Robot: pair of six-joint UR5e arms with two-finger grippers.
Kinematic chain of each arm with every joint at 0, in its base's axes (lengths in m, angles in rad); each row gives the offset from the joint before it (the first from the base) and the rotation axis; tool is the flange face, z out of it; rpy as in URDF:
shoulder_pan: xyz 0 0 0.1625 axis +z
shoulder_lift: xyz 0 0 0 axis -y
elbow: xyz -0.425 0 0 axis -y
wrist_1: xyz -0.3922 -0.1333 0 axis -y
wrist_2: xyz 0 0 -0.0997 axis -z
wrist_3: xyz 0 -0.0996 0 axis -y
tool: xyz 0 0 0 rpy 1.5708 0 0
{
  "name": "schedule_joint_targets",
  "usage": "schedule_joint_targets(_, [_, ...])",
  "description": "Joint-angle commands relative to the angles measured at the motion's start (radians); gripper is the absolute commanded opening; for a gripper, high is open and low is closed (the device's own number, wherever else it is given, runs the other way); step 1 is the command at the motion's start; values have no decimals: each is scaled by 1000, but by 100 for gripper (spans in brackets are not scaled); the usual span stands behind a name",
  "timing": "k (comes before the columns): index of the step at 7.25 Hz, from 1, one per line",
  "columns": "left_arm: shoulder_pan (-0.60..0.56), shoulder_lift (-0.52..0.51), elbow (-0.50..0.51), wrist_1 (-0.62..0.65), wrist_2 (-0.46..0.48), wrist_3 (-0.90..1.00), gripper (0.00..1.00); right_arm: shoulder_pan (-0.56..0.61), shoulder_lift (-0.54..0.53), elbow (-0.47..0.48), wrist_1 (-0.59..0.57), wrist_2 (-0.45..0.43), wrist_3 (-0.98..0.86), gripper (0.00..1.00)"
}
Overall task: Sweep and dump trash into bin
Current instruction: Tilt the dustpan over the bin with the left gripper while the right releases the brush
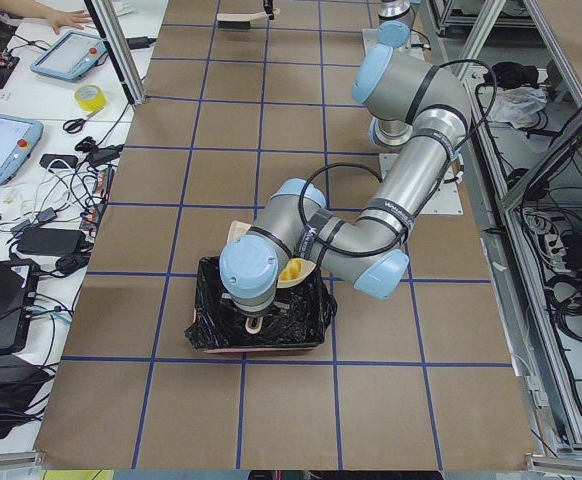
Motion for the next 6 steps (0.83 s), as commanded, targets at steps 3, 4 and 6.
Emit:
schedule_joint_targets(3, [-5,-91,93,133,51,222,0,-1,9,3,-3,-10,3,0])
schedule_joint_targets(4, [-10,-97,93,154,80,232,0,-1,9,3,-3,-10,6,0])
schedule_joint_targets(6, [-21,-97,91,185,121,244,0,-1,11,3,-7,-13,9,45])
